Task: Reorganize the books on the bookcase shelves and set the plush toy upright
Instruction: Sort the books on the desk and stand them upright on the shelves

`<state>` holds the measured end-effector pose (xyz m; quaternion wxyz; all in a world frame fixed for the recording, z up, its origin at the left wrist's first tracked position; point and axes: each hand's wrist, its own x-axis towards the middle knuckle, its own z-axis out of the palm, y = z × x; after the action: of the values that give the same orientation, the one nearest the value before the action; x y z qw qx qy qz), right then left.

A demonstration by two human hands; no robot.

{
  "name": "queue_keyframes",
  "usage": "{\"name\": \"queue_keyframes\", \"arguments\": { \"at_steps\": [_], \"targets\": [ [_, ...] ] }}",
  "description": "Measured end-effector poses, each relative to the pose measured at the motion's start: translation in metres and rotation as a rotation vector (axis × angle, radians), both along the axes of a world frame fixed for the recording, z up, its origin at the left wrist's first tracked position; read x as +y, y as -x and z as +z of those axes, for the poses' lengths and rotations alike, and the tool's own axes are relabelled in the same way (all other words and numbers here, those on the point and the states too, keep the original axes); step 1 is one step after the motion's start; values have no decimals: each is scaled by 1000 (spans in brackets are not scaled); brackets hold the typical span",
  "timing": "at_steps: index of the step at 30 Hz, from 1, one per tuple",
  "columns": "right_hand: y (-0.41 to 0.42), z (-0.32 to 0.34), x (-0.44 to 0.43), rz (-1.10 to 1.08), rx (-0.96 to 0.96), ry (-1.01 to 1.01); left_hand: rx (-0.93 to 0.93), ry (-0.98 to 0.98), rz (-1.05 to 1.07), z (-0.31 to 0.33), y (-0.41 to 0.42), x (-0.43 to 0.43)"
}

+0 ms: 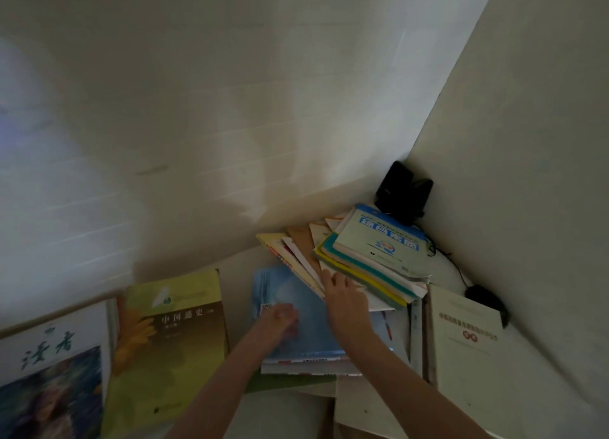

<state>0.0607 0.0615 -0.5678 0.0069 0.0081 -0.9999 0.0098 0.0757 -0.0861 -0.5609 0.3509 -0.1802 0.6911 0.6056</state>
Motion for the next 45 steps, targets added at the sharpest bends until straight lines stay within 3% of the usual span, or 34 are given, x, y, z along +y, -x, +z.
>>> {"name": "queue_keyframes", "arguments": {
  "at_steps": [3, 11, 15, 22, 26, 28, 33, 36, 39, 41, 45],
  "targets": [
    [2, 10, 5, 28, 51, 26, -151, -176, 212, 3, 0, 7],
    [-42, 28, -2, 123, 183, 135, -178, -519, 428, 16, 29, 35],
    [-57, 19, -1, 141, 158, 99, -166, -450, 530, 5, 27, 38],
    [-60, 31, 10, 258, 177, 250, -163, -270, 533, 12, 34, 38],
    [-58, 35, 57, 305, 238, 424, -176, -399, 569, 38, 31, 20],
    [-46, 38, 75, 280, 222, 423, -188, -463, 587, 53, 28, 13],
    [-21, 66, 75, 452, 190, 419, -171, -530, 601, 78, 28, 4],
    [-6, 102, 76, 519, 145, 374, -114, -591, 554, 101, 34, -6],
    [20, 164, 74, 434, 47, 387, -25, -674, 341, 133, 43, -28],
    [39, 214, 75, 362, -119, 521, 49, -561, 215, 152, 47, -48],
    [74, 302, 76, 383, -261, 545, 577, 33, 196, 163, 41, -59]
  ]
}}
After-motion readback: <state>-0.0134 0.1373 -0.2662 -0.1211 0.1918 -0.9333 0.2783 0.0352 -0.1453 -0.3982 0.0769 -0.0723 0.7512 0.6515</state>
